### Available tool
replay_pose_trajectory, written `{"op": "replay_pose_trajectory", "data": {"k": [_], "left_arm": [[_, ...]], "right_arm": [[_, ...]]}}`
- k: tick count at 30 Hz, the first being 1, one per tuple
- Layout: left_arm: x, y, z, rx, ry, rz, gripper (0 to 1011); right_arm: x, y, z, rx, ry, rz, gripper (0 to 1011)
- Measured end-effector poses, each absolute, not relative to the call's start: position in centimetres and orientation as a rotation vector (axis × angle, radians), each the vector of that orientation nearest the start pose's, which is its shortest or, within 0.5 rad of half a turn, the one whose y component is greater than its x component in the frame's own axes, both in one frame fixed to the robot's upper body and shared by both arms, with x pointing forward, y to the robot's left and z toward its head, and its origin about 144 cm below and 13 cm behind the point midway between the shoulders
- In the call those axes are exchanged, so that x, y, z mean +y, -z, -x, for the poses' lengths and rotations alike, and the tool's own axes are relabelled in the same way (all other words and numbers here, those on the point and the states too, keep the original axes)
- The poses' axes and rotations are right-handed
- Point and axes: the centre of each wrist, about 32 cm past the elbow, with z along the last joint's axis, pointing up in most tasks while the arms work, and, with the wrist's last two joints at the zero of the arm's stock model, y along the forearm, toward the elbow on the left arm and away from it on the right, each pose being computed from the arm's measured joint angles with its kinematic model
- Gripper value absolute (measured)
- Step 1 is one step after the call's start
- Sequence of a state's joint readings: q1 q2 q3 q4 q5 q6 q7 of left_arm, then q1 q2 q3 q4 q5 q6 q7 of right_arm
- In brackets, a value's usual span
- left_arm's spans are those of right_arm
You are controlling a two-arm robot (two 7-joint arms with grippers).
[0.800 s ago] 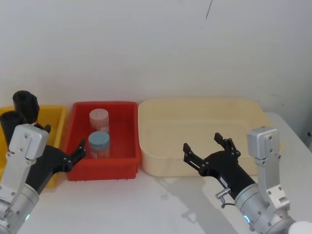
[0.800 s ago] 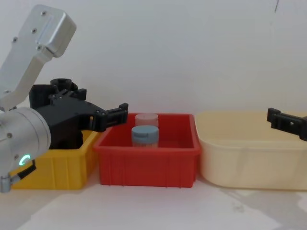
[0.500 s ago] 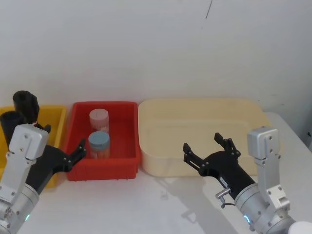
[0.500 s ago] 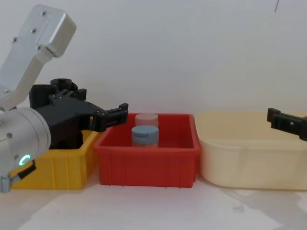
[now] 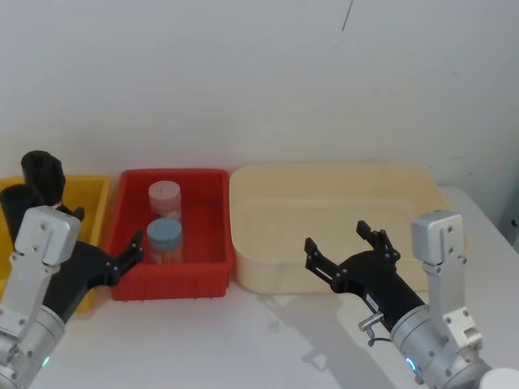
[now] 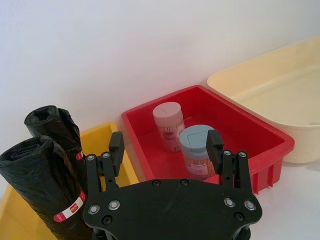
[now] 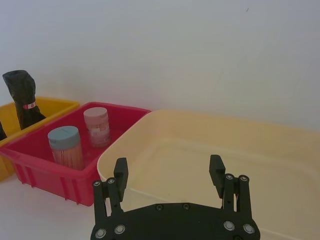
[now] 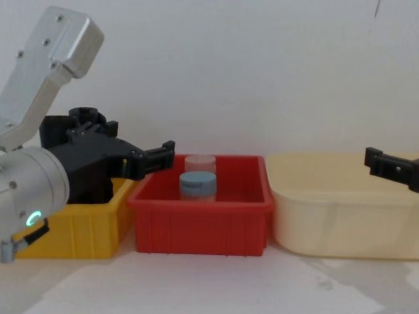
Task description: Pick up the garbage bag with the one hand and transfer it to the other hand.
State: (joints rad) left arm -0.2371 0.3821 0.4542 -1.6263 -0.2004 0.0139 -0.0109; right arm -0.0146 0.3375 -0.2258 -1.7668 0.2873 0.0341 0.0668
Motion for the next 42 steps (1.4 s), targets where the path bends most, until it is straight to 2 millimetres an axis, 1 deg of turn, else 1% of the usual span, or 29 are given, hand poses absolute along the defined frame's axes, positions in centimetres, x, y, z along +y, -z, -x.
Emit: {"op": "replay_pose_trajectory", "data": {"k": [30,37,40,42], "left_arm": [[19.9,-120.4,-49.1,-0.266,-1.124,-0.062,1002],[20.4,-120.6,-48.3,-0.237,-1.142,-0.072,1003],[21.1,-120.7,-47.5,-0.207,-1.162,-0.078,1003],[21.3,-120.8,-47.4,-0.202,-1.167,-0.078,1003]], "right_arm": [[-23.7,-118.9,-44.3,-0.075,1.229,-0.026,1000],[-23.7,-118.9,-44.3,-0.075,1.230,-0.026,1000],[-23.7,-118.9,-44.3,-0.075,1.230,-0.026,1000],[-23.7,-118.9,-44.3,-0.075,1.229,-0.026,1000]]}}
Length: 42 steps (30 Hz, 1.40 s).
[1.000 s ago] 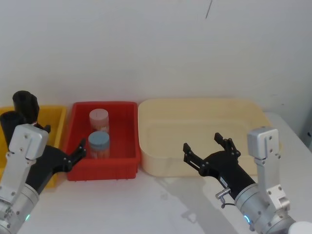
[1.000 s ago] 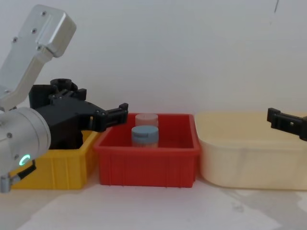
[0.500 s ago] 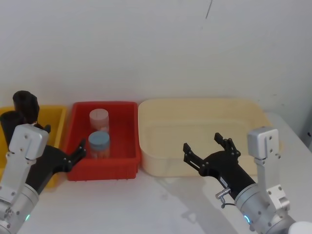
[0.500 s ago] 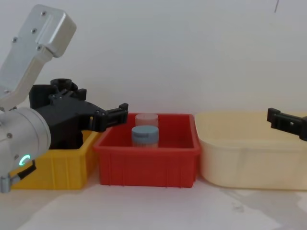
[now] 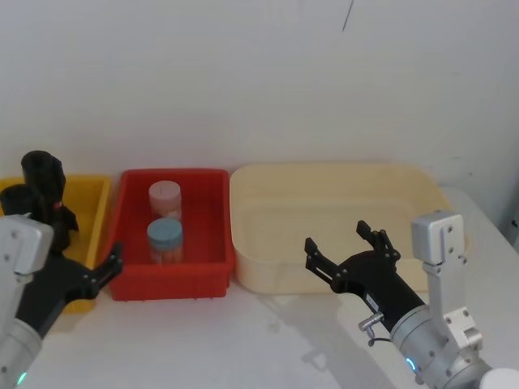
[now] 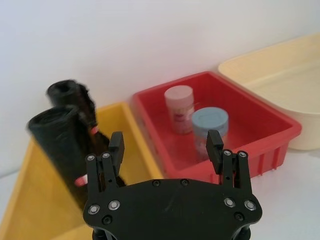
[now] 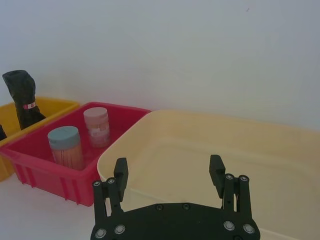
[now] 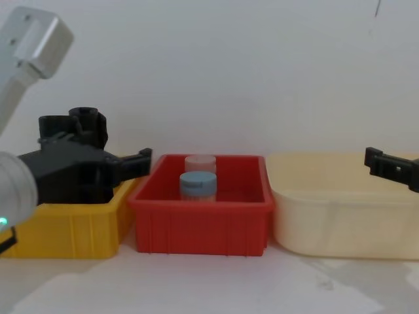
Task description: Pick up the garbage bag with the one hand and transfer it to the other hand.
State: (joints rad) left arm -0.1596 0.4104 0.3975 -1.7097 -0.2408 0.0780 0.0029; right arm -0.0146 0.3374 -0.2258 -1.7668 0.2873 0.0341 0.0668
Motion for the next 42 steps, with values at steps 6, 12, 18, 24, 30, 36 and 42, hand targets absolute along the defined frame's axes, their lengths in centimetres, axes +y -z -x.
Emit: {"op": "replay_pose_trajectory", "data": {"k": [6,12,18,24,30,36,42], "left_arm": [[22.8,-121.4,-46.5,-0.162,-1.211,-0.084,1003],[23.7,-122.1,-46.5,-0.143,-1.241,-0.083,1002],[24.4,-122.8,-47.0,-0.120,-1.269,-0.083,1003],[24.9,-123.1,-48.0,-0.089,-1.296,-0.092,1002],[25.5,-123.1,-49.1,-0.064,-1.322,-0.111,1003],[25.9,-123.0,-50.0,-0.054,-1.332,-0.131,1003],[26.4,-123.1,-51.0,-0.052,-1.325,-0.145,1002]], "right_arm": [[-23.7,-118.9,-44.3,-0.075,1.229,-0.026,1000],[-23.7,-118.9,-44.3,-0.075,1.230,-0.026,1000],[-23.7,-118.9,-44.3,-0.075,1.230,-0.026,1000],[-23.7,-118.9,-44.3,-0.075,1.229,-0.026,1000],[-23.7,-118.9,-44.3,-0.075,1.230,-0.026,999],[-23.7,-118.9,-44.3,-0.075,1.229,-0.026,1000],[-23.7,-118.9,-44.3,-0.075,1.230,-0.026,1000]]}}
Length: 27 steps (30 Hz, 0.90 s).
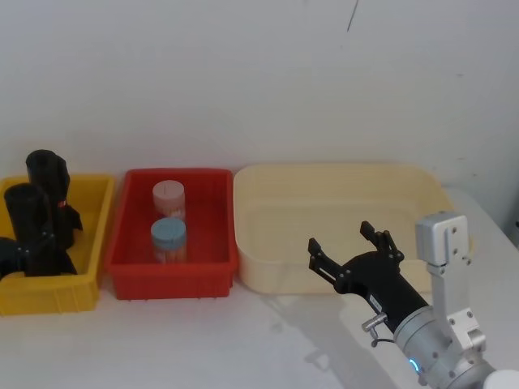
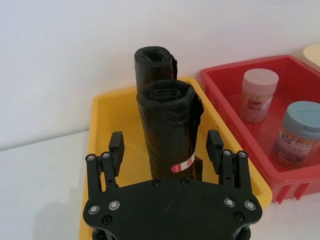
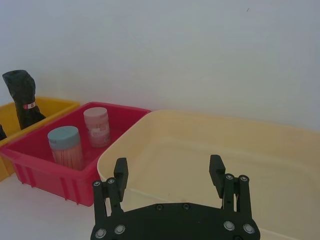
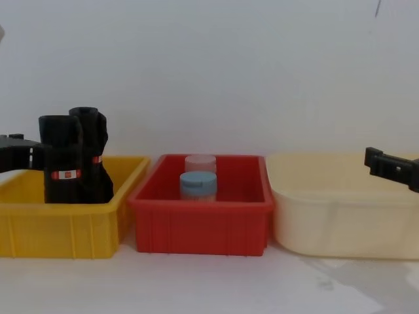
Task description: Pick up the garbage bag with the one hand and transfer it to the other hand.
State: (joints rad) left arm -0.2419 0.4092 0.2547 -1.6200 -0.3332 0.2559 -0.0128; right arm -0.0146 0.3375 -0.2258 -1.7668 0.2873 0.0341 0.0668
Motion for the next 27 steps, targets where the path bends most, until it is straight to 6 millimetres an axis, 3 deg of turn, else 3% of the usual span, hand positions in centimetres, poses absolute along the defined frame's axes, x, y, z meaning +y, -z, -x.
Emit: {"op": "replay_pose_trajectory", "data": {"k": [16,27], "left_arm": [[26.8,-123.3,-53.2,-0.065,-1.256,-0.139,979],[26.9,-123.4,-53.8,-0.071,-1.235,-0.136,673]], "right_arm": [[-23.7,-118.9,-44.3,-0.075,1.229,-0.026,1000],[-23.7,-118.9,-44.3,-0.075,1.229,-0.026,1000]]}}
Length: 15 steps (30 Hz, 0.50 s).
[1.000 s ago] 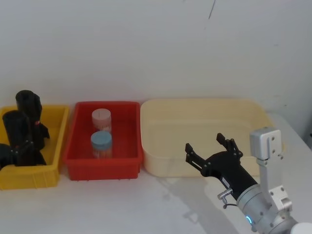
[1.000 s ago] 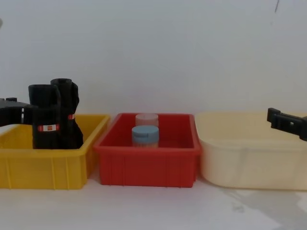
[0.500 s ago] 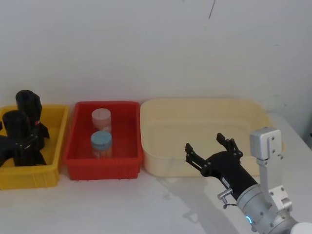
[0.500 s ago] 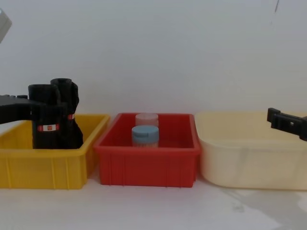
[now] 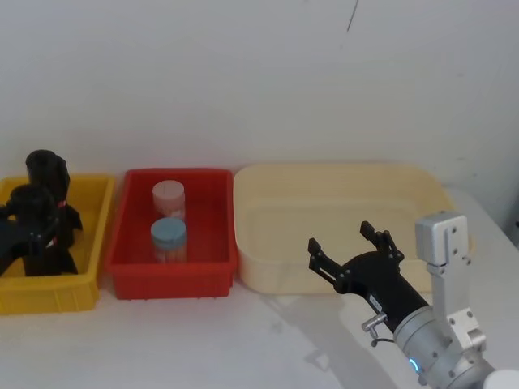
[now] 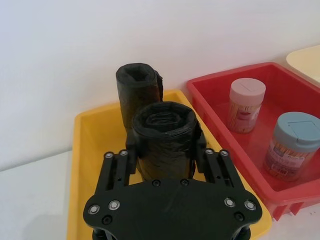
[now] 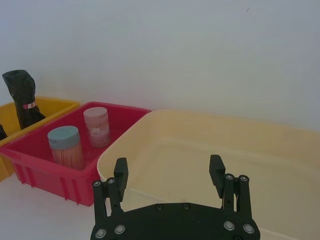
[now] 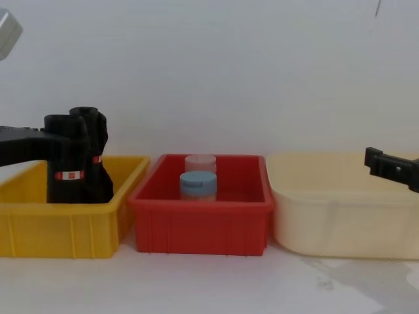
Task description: Pick up the garbage bag with the one hand and transfer it to the other hand.
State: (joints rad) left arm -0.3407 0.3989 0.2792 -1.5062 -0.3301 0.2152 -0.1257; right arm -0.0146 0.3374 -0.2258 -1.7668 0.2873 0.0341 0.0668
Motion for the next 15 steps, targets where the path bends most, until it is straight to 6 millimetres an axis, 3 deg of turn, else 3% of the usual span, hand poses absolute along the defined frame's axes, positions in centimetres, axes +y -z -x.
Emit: {"op": "replay_pose_trajectory", "data": {"k": [3,15], "left_arm": [[26.87,-123.38,-53.87,-0.072,-1.232,-0.136,580],[26.74,-124.05,-53.80,-0.105,-1.219,-0.139,485]], "right_arm": [[-23.71,-118.87,-44.33,-0.075,1.229,-0.026,1000],[-23.71,-118.87,-44.33,-0.075,1.229,-0.026,1000]]}}
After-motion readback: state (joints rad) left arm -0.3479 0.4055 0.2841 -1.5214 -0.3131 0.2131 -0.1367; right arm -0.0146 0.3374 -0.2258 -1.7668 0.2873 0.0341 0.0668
